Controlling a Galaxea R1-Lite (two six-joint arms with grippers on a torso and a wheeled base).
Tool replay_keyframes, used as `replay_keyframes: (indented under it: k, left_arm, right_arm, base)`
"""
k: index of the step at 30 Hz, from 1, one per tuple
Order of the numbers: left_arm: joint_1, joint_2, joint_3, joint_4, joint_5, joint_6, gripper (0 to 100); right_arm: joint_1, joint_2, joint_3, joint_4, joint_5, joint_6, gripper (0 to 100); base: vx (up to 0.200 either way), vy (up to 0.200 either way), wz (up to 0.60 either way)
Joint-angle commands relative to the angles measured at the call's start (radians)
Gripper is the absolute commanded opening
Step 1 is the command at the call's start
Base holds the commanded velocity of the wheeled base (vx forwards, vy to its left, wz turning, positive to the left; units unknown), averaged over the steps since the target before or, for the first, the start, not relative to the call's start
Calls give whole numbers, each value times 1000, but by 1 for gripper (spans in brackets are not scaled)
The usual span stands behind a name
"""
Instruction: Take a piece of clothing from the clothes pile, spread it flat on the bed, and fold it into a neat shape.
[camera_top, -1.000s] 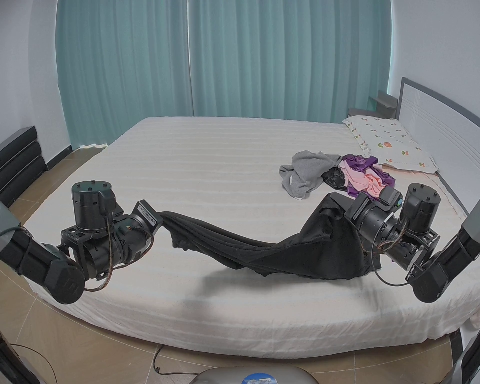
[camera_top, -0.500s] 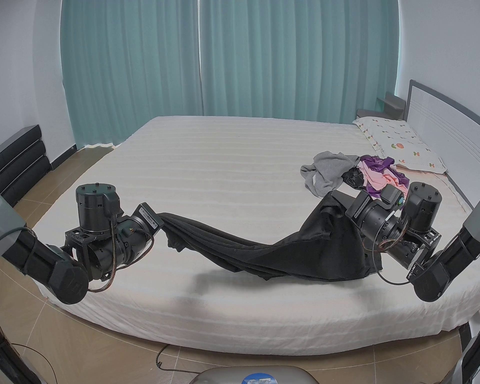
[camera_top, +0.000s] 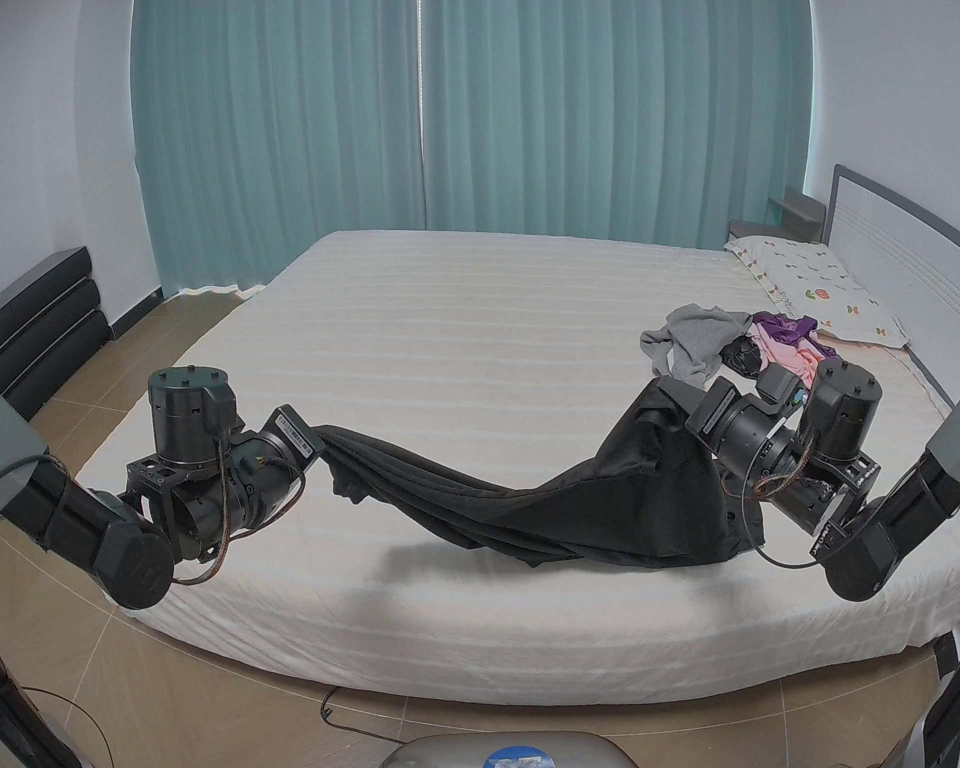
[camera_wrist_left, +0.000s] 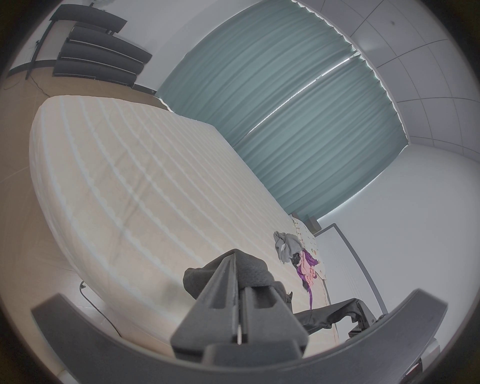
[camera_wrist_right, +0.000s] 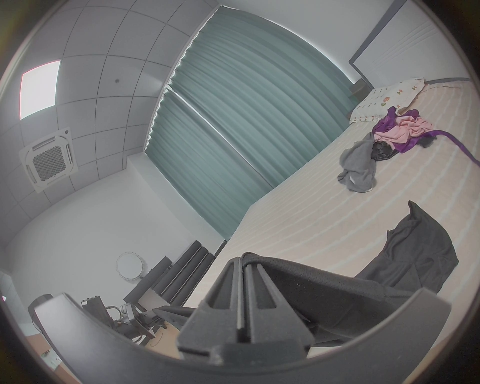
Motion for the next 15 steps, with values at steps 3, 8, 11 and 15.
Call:
replay_keyframes:
  k: [3,8,11,15]
  left_arm:
    - [0,-2,2,0,0,1,0]
    - [0,-2,8,0,-1,26,0]
    - [0,-2,13,0,0,55,0]
    - [-4,-9,13,3,2,56,0]
  right_arm:
    - [-3,5,14,-9,2,-17,0]
    - [-20,-29,86,-18,13,-9,0]
    - [-20,-27,108,-21,13,-9,0]
    - [-20,-49,111,-21,8,-11,0]
  base:
    - [0,0,0]
    - [0,0,0]
    - [-133,0,0]
    - [-200,0,0]
